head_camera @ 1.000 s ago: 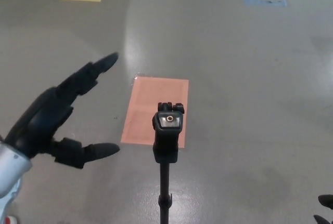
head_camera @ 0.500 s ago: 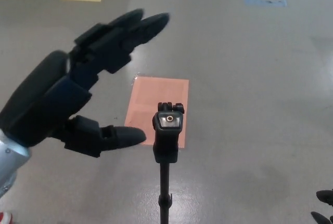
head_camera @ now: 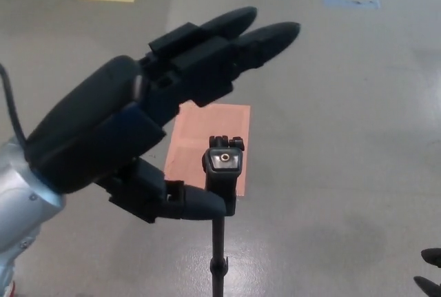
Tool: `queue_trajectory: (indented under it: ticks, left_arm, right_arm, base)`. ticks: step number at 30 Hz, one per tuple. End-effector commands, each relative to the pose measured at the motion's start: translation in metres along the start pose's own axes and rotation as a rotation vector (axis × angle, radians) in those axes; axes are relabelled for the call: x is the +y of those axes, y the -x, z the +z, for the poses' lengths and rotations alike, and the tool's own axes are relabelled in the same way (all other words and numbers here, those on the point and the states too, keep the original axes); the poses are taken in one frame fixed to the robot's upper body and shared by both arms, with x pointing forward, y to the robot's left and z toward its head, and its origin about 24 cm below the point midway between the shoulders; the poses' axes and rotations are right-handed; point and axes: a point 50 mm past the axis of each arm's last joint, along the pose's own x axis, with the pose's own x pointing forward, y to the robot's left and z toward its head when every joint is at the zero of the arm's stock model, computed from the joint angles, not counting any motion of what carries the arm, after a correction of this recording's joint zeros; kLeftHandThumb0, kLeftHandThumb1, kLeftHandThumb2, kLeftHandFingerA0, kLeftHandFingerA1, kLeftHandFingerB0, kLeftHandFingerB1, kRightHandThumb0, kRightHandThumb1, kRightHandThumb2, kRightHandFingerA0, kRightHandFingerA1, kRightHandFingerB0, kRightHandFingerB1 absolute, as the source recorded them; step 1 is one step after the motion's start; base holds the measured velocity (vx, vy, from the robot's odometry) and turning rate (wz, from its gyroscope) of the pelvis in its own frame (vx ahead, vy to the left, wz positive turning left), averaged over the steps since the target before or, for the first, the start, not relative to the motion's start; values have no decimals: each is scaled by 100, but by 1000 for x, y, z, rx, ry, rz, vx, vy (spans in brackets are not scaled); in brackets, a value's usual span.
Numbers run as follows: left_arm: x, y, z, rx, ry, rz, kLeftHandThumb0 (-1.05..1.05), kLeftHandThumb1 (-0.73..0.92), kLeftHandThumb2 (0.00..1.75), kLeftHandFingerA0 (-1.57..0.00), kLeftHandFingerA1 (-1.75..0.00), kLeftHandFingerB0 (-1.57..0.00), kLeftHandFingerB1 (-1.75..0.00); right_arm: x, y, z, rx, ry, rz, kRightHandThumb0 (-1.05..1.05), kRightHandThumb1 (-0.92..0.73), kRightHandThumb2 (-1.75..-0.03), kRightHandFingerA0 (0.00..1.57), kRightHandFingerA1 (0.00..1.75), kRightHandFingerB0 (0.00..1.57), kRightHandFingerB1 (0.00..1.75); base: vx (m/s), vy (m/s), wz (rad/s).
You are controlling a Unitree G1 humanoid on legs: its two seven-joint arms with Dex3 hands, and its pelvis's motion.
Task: The robot uses its left hand to grab the top of a phone stand kept on the floor and rotates it anti-clockwise
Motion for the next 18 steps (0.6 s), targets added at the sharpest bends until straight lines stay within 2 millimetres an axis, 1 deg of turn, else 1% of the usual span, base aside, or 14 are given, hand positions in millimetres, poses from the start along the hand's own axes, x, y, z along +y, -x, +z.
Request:
queue_trajectory:
  ticks: [1,5,7,8,9,10,11,12,13,17,18]
  left_arm:
    - [-6,-6,-4,23,5,-49,-42,30,62,0,0,0,-7]
    - [-10,-9,-8,41,4,-63,-45,31,63,0,0,0,-5]
    - [-13,-10,-10,56,14,-70,-45,31,63,0,-3,0,-6]
    - [-15,-11,-12,68,15,-80,-43,30,64,0,-7,0,-9]
    - [-15,-12,-12,70,15,-82,-43,30,64,0,-7,0,-9]
    - [-16,-13,-14,71,15,-82,-39,35,64,0,-10,0,-8]
    - [-18,-14,-15,69,23,-75,-38,28,65,0,-15,0,-14]
    - [-19,-15,-16,67,33,-68,-38,28,65,0,-15,0,-14]
    - [-20,-18,-18,64,43,-50,-37,28,67,0,-20,0,-20]
    - [-26,-23,-22,67,45,-25,-35,28,67,0,-25,0,-25]
    - [-27,-25,-24,68,45,-23,-35,38,62,-5,-20,-5,-23]
  right_arm:
    - [-9,3,-2,19,0,-10,-64,-77,-65,8,23,7,18]
    - [-9,3,-2,20,6,-7,-64,-77,-66,8,23,6,19]
    - [-9,3,-2,22,7,-6,-65,-77,-66,8,23,7,19]
    - [-9,3,-3,27,-4,-7,-66,-76,-66,8,22,7,18]
    - [-9,3,-3,29,-7,-7,-66,-76,-66,8,22,7,18]
    - [-9,3,-2,29,-7,-7,-66,-76,-66,8,21,7,18]
    - [-9,3,-2,30,-3,-6,-65,-76,-66,8,22,7,19]
    - [-9,3,-2,31,2,-6,-65,-76,-66,8,22,7,19]
    - [-8,2,-2,30,4,-3,-65,-76,-66,8,22,7,19]
    - [-7,2,-2,31,15,4,-64,-78,-66,9,23,9,21]
    - [-7,2,-2,29,14,5,-64,-78,-66,9,24,10,21]
  base:
    - [0,0,0]
    - [0,0,0]
    - [0,0,0]
    - [0,0,0]
    - [0,0,0]
    - [0,0,0]
    - [0,0,0]
    - [0,0,0]
    - [0,0,0]
    - [0,0,0]
    - [0,0,0]
